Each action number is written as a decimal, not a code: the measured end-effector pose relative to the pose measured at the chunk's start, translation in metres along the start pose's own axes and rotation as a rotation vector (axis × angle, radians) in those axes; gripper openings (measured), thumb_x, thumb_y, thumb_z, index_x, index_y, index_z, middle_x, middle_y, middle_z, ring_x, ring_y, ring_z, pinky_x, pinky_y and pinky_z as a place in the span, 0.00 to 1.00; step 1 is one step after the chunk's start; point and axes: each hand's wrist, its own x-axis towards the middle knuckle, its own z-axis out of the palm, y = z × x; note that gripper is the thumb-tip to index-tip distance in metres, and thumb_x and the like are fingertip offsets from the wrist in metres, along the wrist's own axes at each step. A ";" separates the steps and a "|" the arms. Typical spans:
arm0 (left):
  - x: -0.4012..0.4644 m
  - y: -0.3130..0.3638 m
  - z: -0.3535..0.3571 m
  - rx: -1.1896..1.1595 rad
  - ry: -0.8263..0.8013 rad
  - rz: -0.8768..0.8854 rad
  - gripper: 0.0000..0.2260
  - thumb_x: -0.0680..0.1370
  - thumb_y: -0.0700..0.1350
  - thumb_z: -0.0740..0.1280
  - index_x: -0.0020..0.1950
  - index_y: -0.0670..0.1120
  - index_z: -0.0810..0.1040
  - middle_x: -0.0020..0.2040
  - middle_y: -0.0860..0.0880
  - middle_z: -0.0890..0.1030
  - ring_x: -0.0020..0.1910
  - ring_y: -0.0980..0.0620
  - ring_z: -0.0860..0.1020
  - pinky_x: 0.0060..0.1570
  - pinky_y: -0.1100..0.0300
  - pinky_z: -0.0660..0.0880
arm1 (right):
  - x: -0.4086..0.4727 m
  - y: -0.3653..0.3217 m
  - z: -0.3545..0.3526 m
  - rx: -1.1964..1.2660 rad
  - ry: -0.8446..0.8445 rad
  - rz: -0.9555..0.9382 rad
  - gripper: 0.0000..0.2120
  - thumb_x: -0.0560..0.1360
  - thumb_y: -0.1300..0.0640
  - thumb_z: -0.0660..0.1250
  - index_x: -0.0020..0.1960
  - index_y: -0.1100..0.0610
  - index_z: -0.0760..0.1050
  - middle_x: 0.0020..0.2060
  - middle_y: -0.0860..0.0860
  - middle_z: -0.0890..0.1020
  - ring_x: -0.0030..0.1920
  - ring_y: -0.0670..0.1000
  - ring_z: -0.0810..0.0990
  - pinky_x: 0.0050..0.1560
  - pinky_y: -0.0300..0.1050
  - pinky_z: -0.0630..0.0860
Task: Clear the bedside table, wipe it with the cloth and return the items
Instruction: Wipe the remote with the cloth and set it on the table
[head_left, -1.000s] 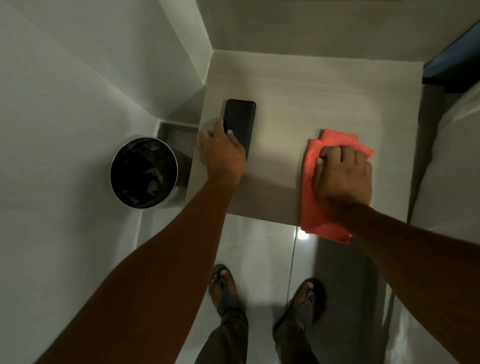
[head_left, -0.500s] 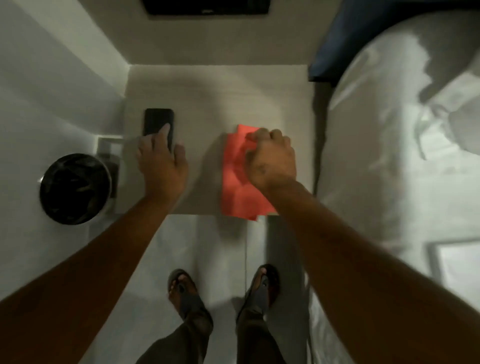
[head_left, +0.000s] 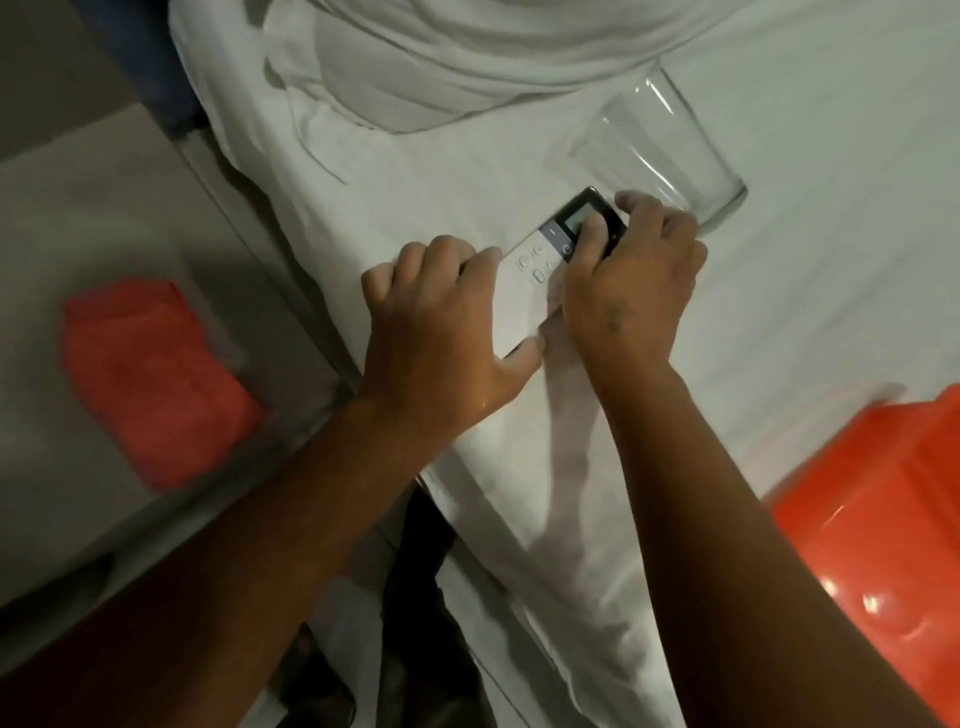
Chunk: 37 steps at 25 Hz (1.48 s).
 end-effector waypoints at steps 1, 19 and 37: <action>0.002 0.000 0.000 0.002 0.001 0.012 0.31 0.68 0.67 0.70 0.61 0.46 0.81 0.52 0.45 0.83 0.50 0.43 0.80 0.48 0.53 0.66 | 0.002 0.000 0.002 0.022 -0.030 0.038 0.19 0.80 0.48 0.58 0.67 0.55 0.73 0.63 0.55 0.74 0.63 0.57 0.73 0.61 0.48 0.68; -0.138 -0.245 -0.064 -2.090 0.060 -1.002 0.22 0.82 0.58 0.55 0.64 0.47 0.80 0.57 0.46 0.84 0.44 0.48 0.83 0.35 0.59 0.78 | -0.140 -0.227 0.174 0.490 -0.567 -0.552 0.17 0.83 0.53 0.55 0.47 0.62 0.76 0.38 0.52 0.78 0.42 0.54 0.80 0.44 0.50 0.77; -0.175 -0.244 -0.019 -1.950 0.432 -1.341 0.16 0.85 0.53 0.58 0.61 0.45 0.80 0.55 0.42 0.86 0.54 0.45 0.85 0.56 0.50 0.81 | -0.244 -0.172 0.196 0.134 -0.958 -1.030 0.26 0.83 0.45 0.52 0.78 0.51 0.60 0.80 0.53 0.58 0.80 0.59 0.51 0.77 0.55 0.49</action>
